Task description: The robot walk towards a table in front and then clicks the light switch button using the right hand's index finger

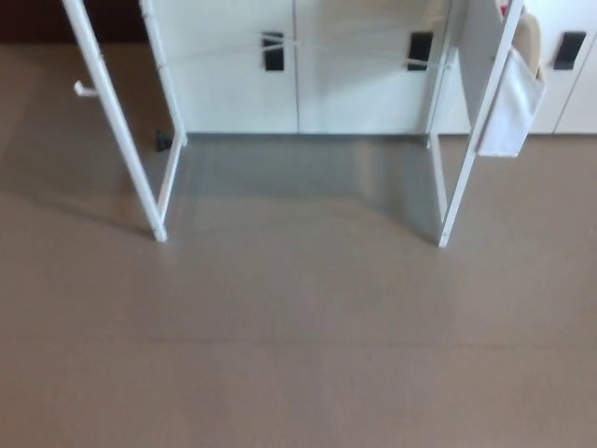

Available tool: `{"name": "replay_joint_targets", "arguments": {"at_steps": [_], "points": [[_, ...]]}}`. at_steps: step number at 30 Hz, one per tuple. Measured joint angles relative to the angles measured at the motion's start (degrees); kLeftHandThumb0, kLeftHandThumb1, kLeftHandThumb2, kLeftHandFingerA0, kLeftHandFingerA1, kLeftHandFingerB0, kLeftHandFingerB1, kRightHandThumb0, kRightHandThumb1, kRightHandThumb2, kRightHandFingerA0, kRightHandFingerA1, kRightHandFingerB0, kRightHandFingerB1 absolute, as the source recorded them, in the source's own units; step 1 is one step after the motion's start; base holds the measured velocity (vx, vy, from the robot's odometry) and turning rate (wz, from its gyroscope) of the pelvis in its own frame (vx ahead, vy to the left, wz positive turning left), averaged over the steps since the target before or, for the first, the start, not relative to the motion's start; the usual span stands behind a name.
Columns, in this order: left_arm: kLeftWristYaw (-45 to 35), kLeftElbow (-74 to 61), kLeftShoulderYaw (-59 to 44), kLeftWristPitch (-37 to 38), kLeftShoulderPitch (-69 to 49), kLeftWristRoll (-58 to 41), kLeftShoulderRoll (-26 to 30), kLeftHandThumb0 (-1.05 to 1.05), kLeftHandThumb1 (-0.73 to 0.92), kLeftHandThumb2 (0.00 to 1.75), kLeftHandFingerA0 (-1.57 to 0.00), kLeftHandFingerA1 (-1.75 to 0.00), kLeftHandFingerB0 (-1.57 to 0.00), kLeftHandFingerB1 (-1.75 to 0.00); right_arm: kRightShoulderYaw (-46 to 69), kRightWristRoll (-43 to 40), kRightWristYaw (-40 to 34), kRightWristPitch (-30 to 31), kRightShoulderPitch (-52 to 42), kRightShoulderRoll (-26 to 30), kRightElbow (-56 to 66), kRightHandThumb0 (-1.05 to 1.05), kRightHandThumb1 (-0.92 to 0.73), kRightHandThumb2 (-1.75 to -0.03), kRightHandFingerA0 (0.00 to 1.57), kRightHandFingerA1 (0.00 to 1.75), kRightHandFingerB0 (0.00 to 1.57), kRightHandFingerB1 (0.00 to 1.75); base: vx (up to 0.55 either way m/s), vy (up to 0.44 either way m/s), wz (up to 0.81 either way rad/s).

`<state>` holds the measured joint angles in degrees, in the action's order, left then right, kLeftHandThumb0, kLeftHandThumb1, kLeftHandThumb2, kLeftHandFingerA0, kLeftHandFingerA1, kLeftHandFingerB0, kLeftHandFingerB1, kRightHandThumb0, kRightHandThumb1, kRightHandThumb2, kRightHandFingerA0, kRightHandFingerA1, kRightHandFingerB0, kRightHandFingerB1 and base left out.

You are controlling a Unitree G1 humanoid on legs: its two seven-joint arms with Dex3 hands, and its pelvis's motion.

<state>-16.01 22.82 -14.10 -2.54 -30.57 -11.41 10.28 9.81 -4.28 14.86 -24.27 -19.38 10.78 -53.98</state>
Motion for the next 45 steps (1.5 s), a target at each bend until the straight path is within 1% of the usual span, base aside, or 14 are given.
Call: {"name": "replay_joint_targets", "arguments": {"at_steps": [4,5,6,10,15,16,18,21,23,27,29,33,39,45], "points": [[0.13,0.37,-0.02,0.02,1.08,0.12,0.71,-0.32,0.67,0.59,-0.51,-0.50,-0.39,-0.41,-0.55,0.21,-0.14,-0.24,1.00,-0.29,1.05,-0.50,-0.59,-0.58,0.83,0.54,0.61,0.44,0.42,0.160,-0.38],[0.14,0.47,-0.07,0.04,1.29,0.10,0.78,-0.32,0.71,0.61,-0.52,-0.50,-0.39,-0.41,-0.58,0.26,-0.14,-0.25,1.00,-0.30,0.71,-0.52,-0.59,-0.58,0.82,0.51,0.60,0.43,0.34,0.089,0.04],[0.14,0.60,-0.10,0.04,1.61,0.09,0.85,-0.32,0.71,0.61,-0.52,-0.50,-0.39,-0.41,-0.61,0.35,-0.15,-0.29,0.91,-0.33,0.18,-0.52,-0.59,-0.58,0.82,0.51,0.60,0.43,0.32,0.060,0.02],[0.12,0.54,0.03,0.03,1.40,0.11,0.95,-0.33,0.70,0.61,-0.48,-0.50,-0.36,-0.41,-0.68,0.60,-0.11,-0.63,0.52,-0.33,-1.84,-0.52,-0.59,-0.57,0.81,0.50,0.59,0.42,0.34,0.003,0.12],[0.13,0.89,0.32,-0.02,1.35,0.18,0.94,-0.33,0.70,0.61,-0.48,-0.49,-0.37,-0.40,-0.50,0.66,-0.05,-1.00,1.13,-0.18,-3.29,-0.52,-0.59,-0.58,0.83,0.51,0.61,0.44,0.49,-0.141,0.05],[0.13,0.78,0.41,-0.03,1.44,0.23,1.09,-0.33,0.70,0.61,-0.48,-0.49,-0.37,-0.40,-0.78,0.84,-0.14,-1.07,1.23,-0.60,-2.99,-0.52,-0.59,-0.58,0.83,0.51,0.61,0.44,0.52,-0.465,0.93],[-0.13,0.08,0.86,0.14,2.10,0.16,0.89,-0.32,0.71,0.61,-0.49,-0.51,-0.38,-0.41,-0.64,0.90,-0.25,-1.57,1.66,0.20,-2.72,-0.53,-0.59,-0.59,0.84,0.51,0.61,0.44,0.41,-0.307,0.73],[-0.19,-0.04,0.96,0.12,1.55,0.17,0.86,-0.33,0.71,0.61,-0.48,-0.49,-0.38,-0.41,-0.68,1.09,-0.35,-2.18,2.25,0.84,-2.86,-0.51,-0.60,-0.58,0.82,0.51,0.59,0.44,0.35,-0.088,0.22],[-0.20,0.09,1.12,0.13,1.02,0.27,0.87,-0.34,0.70,0.61,-0.49,-0.48,-0.39,-0.41,-0.77,1.19,-0.35,-2.48,2.76,0.84,-3.44,-0.53,-0.59,-0.58,0.83,0.51,0.59,0.44,0.35,-0.020,-0.08],[-0.29,0.29,1.46,0.15,0.77,0.59,0.92,-0.33,0.71,0.61,-0.49,-0.50,-0.39,-0.41,-0.90,1.32,-0.33,-2.61,2.51,0.84,-3.85,-0.53,-0.59,-0.58,0.83,0.52,0.61,0.44,0.32,0.072,-0.24],[-0.34,0.01,1.57,0.19,0.84,0.74,0.97,-0.32,0.72,0.61,-0.52,-0.51,-0.41,-0.42,-1.13,1.51,-0.38,-2.76,2.11,0.84,-3.85,-0.54,-0.60,-0.59,0.85,0.51,0.62,0.44,0.39,0.170,-0.17],[-0.41,0.00,1.41,0.59,1.51,1.05,1.42,-0.32,0.72,0.61,-0.51,-0.50,-0.40,-0.42,-1.80,1.78,-0.51,-3.35,2.29,0.54,-3.65,-0.52,-0.60,-0.58,0.83,0.51,0.60,0.44,0.37,0.207,-0.19],[-0.48,0.28,1.42,0.64,1.74,1.25,1.56,-0.33,0.70,0.60,-0.51,-0.49,-0.40,-0.42,-2.02,1.83,-0.68,-3.48,2.20,0.50,-4.06,-0.53,-0.60,-0.58,0.85,0.51,0.61,0.44,0.23,0.125,0.04],[-0.57,0.57,1.47,0.61,1.46,1.40,1.61,-0.31,0.69,0.60,-0.52,-0.50,-0.41,-0.42,-2.31,2.00,-0.96,-3.93,2.24,0.60,-4.74,-0.53,-0.60,-0.59,0.85,0.51,0.60,0.43,0.17,-0.035,0.11]]}}
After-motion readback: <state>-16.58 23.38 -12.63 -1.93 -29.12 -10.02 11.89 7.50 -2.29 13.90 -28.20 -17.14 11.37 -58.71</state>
